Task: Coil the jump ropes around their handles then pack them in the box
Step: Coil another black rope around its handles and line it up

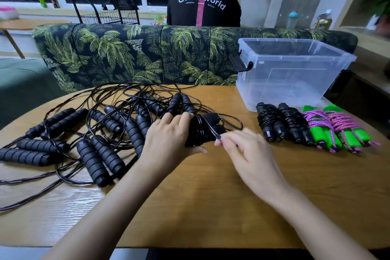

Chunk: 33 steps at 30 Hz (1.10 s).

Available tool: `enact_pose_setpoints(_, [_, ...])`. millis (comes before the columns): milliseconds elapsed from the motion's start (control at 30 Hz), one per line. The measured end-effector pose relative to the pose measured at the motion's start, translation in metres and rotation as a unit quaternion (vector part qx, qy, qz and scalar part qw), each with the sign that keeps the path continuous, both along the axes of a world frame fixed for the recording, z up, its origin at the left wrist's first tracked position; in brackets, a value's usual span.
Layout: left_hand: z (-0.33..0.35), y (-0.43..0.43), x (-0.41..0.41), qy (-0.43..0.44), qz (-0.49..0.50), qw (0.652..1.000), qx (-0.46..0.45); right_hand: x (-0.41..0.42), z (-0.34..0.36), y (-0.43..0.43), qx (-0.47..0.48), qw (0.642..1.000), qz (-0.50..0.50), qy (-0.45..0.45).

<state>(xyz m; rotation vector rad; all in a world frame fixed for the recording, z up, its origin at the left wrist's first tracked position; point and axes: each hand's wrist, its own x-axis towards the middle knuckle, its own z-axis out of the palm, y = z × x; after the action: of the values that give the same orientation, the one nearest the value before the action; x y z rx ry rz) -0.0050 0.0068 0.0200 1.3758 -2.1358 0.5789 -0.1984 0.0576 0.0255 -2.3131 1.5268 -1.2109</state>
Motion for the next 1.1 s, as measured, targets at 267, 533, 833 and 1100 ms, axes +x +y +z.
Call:
enact_pose_setpoints(267, [0.016,0.01,-0.006,0.124,0.001,0.988,0.097,0.003,-0.019,0.012,0.203,0.965,0.036,-0.16])
enact_pose_setpoints(533, [0.012,0.013,-0.003,0.31,-0.096,0.903,0.281,0.008,-0.014,-0.001,0.265,0.926,0.042,-0.267])
enact_pose_setpoints(833, [0.015,0.011,-0.003,0.293,-0.151,0.876,0.351,-0.002,-0.025,-0.009,-0.08,0.984,-0.141,-0.078])
enact_pose_setpoints(1100, [0.023,0.018,-0.005,0.217,-0.136,0.896,0.363,-0.028,-0.017,-0.027,-0.202,0.951,0.127,0.194])
